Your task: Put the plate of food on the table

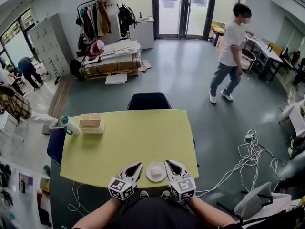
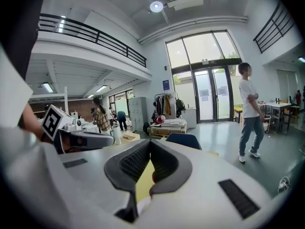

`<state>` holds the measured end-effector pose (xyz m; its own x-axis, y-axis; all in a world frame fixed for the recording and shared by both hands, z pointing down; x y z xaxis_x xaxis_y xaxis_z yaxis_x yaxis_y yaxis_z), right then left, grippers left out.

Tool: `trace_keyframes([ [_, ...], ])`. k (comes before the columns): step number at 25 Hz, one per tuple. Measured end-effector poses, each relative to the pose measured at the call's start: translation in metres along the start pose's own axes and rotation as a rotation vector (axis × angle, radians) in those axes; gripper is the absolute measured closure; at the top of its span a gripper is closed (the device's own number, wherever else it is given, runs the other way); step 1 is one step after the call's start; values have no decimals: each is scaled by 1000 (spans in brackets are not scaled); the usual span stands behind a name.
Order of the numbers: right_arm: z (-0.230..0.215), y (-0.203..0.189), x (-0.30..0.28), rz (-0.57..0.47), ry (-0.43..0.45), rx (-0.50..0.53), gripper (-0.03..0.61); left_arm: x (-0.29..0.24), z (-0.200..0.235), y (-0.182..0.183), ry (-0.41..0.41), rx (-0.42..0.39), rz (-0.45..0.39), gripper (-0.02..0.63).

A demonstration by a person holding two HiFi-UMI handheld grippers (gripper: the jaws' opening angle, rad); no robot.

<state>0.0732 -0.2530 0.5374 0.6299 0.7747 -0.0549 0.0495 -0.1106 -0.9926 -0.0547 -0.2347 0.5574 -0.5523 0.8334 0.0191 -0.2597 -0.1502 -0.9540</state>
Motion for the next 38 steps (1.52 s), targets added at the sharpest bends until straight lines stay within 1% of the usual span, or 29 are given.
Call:
trace_keyframes([
  [5,1,21,3,-22,-6,19,566,-4,-11,29,-20,-18,-60,604],
  [11,0,31,2,-37,-35,-7,566,-2,-17,51,-38,-35,-99,604],
  [17,6,38,3,-44,-41,7,566,1,-17,58,-40,-28,-98,604],
  [28,8,38,8,-43,-56,43,568,0,-22,60,-61,-19,-98,604],
  [38,8,32,10,-35,-72,25,567,1,-26,58,-75,-13,-97,604],
])
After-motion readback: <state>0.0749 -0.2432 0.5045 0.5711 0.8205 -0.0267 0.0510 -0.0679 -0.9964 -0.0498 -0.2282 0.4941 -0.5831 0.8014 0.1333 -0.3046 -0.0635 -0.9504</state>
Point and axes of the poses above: the fingertips, and each gripper's own axes: x backward along the fingers, z to its left, y out of its top, the point moved 1 cm from there along x, backward along the fingers, and after that the axes turned 13 degrees about -z, right-handed, at the moved point
